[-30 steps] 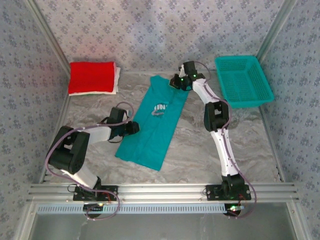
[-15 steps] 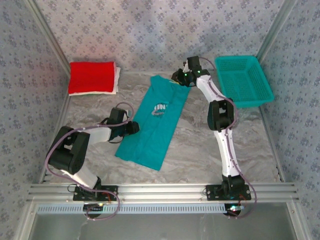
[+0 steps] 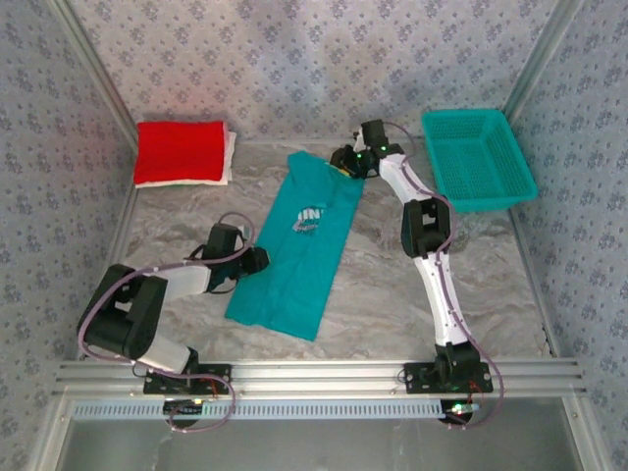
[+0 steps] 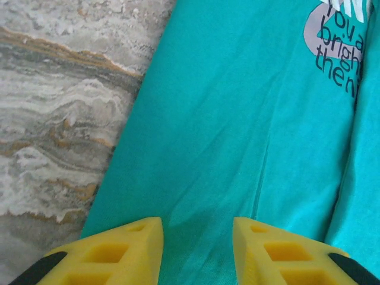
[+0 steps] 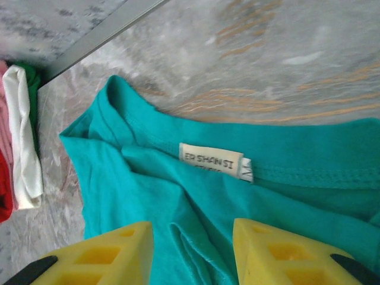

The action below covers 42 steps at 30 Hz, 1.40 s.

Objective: Fold and stack the t-shirts

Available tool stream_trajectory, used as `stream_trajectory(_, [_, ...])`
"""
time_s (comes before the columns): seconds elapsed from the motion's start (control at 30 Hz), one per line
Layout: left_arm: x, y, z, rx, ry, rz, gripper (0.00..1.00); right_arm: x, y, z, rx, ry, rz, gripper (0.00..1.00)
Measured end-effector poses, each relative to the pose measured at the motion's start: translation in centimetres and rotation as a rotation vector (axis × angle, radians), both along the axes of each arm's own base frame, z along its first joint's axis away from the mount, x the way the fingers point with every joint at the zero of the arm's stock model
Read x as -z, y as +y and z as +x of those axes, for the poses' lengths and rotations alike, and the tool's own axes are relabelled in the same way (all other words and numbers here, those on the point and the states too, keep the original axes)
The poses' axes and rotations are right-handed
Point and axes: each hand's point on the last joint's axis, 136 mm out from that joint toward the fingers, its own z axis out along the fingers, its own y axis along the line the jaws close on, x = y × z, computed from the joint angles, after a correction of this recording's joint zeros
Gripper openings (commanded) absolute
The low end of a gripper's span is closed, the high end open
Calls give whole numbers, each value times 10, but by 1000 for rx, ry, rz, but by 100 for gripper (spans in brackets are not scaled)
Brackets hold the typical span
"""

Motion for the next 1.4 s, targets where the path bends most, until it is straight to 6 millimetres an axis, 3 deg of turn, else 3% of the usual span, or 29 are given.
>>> stream_trajectory(0.43, [0,-11,-20,11,-1,-28,37,5,47,-25,-158,-41,-13,46])
stream_trajectory(0.57, [0,-11,-20,1,-6,-33,37,5,49,-25,-174,-55,-20,42])
stream_trajectory(0.87, [0,-10,-21,-5,-6,-35,37,8,43,-19,-153,-83,-74,46])
stream_trajectory(1.2, [0,-7,-37,-10,0,-45,37,10,38,-15,-119,-96,-116,48])
stream_trajectory(1.4, [1,-7,-38,-11,5,-44,37,11,48,-20,-148,-105,-123,40])
